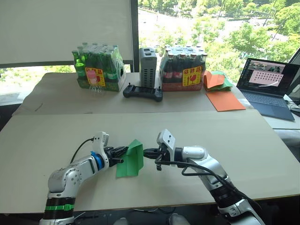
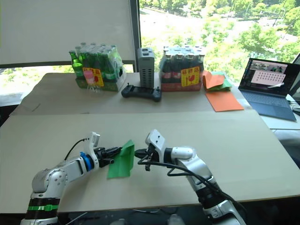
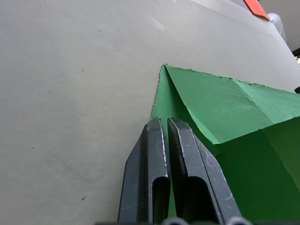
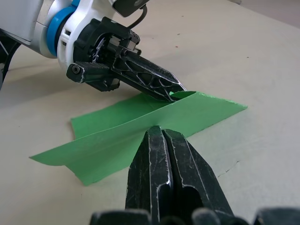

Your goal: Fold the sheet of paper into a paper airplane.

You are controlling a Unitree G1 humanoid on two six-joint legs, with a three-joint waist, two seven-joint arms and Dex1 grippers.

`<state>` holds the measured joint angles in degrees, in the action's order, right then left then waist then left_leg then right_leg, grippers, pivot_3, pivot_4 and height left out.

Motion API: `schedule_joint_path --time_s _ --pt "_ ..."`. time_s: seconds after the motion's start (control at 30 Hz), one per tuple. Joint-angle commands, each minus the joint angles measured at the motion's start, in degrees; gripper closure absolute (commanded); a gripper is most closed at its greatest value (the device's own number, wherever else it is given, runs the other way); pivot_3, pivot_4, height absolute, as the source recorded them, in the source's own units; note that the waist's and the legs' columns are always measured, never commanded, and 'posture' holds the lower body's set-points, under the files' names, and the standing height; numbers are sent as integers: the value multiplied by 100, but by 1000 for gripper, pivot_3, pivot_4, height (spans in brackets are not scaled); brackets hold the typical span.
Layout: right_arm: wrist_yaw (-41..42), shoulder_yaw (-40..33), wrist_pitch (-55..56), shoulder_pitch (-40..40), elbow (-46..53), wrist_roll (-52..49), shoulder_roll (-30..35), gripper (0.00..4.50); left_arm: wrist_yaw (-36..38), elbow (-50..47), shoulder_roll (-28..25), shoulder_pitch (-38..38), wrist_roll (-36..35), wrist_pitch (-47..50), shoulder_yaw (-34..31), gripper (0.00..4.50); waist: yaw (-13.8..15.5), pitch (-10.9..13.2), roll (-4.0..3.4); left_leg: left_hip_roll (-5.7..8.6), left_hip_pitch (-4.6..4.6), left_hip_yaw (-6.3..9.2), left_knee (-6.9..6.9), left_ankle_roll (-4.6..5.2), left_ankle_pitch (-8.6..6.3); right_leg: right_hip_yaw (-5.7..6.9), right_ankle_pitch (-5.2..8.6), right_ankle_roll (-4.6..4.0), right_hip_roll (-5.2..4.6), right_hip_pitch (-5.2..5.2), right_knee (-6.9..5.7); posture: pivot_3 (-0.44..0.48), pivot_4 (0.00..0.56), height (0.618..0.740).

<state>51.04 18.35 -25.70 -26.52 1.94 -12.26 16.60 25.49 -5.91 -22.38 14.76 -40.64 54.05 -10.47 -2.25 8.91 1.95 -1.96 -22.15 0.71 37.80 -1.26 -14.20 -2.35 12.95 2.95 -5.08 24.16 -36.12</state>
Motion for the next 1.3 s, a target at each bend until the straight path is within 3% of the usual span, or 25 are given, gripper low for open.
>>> schedule_joint_path --time_s 0.03,0.47,0.8,1.3 --pt "-4 -9 80 -41 247 -25 9 4500 7 -158 11 45 -60 55 -25 4257 -1 0 0 0 0 0 0 0 0 0 0 0 0 0 0 0 150 727" --pt "2 51 127 -72 219 -23 6 4500 -26 -412 140 35 -414 66 -313 4257 1 1 1 0 -4 1 0 0 0 1 0 0 0 2 1 0 150 727" --pt "-19 104 140 -138 264 -15 -71 4500 163 -323 -64 -175 -31 26 147 4257 -8 1 1 0 -4 2 0 0 0 2 0 0 1 3 1 0 150 727" --pt "-170 277 210 -282 68 85 -430 4500 206 -166 -36 -59 63 -36 58 4257 -8 1 1 0 -3 3 0 0 0 2 0 0 0 2 0 0 150 727"
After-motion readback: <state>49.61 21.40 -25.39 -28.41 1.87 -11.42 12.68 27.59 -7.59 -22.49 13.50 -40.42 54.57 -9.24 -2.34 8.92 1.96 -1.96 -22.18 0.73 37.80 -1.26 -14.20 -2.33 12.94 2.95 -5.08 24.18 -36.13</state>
